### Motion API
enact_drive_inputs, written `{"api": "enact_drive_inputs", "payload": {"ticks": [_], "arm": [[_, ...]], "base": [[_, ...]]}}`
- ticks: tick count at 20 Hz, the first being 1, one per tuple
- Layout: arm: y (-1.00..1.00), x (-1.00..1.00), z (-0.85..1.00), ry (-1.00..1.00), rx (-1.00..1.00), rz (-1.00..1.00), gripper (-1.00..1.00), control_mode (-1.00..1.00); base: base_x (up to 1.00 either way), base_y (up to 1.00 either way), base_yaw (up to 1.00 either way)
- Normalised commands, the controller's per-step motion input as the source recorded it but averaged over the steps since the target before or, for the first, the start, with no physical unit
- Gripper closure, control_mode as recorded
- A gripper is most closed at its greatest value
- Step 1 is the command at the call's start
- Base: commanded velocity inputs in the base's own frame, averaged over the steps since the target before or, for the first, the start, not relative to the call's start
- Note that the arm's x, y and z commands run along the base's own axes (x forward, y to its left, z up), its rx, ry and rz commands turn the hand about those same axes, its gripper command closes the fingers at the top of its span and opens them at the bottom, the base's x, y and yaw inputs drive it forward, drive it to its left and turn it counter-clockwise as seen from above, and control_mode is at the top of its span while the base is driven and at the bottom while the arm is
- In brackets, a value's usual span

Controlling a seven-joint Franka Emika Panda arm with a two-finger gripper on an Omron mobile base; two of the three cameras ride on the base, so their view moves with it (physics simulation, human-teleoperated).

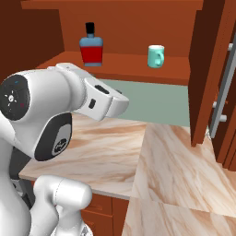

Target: Open the cabinet directly in front. Then move the liquor and the mug to the dining counter with the candle on it.

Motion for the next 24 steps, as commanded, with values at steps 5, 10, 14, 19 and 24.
{"api": "enact_drive_inputs", "payload": {"ticks": [5,10,14,19,24], "arm": [[0.20,0.00,0.16,0.00,-0.10,0.24,-1.00,-1.00],[0.25,0.00,0.00,0.00,-0.04,0.06,-1.00,-1.00],[0.26,0.04,0.00,0.00,-0.08,0.00,-1.00,-1.00],[0.34,0.31,0.00,0.00,-0.11,0.00,-1.00,-1.00],[0.02,0.36,0.00,0.01,-0.06,0.00,-1.00,-1.00]], "base": [[0.00,0.00,0.00],[0.00,0.00,0.00],[0.00,0.00,0.00],[0.00,0.00,0.00],[0.00,0.00,0.00]]}}
